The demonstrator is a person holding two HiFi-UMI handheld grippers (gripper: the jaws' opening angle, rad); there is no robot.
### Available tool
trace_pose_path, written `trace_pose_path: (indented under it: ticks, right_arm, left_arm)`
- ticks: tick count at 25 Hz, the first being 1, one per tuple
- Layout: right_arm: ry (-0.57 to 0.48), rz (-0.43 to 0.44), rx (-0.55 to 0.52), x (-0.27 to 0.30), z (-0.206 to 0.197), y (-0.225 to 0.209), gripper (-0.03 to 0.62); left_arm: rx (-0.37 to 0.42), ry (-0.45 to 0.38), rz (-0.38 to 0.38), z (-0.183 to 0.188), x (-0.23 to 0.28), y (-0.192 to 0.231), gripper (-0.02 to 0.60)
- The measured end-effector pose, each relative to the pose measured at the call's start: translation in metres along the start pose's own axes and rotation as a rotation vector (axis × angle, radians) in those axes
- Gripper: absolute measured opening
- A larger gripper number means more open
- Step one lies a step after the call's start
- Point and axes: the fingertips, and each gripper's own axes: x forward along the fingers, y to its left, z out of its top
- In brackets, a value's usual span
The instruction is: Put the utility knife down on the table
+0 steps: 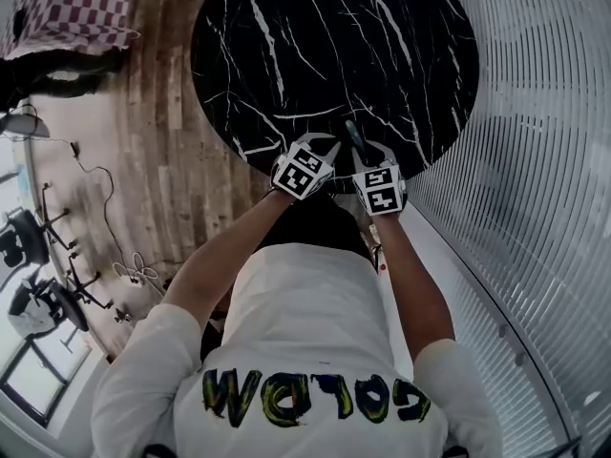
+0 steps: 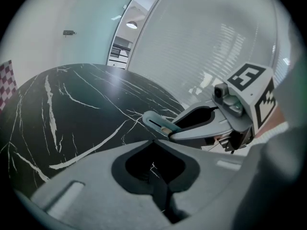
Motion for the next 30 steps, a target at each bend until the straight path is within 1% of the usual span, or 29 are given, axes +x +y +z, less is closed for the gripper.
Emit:
trace_pose_path:
  ticks: [8, 21, 30]
  right_arm:
    - [0.032, -0.003, -0.018, 0.008, -0.005, 0.0, 0.074]
    - [0.081, -0.004, -0.019, 0.017, -0.016, -0.001, 0.074]
    - [0.097, -0.006, -0.031, 0.018, -0.023, -0.001, 0.074]
  left_arm:
    - [-0.035, 0.016, 0.026, -0.008, 0.006, 0.018, 0.0]
    - [-0.018, 0.058, 0.013, -0.02, 0.015, 0.014, 0.0]
    - [-0.022, 0.057, 0.015, -0.022, 0.016, 0.013, 0.0]
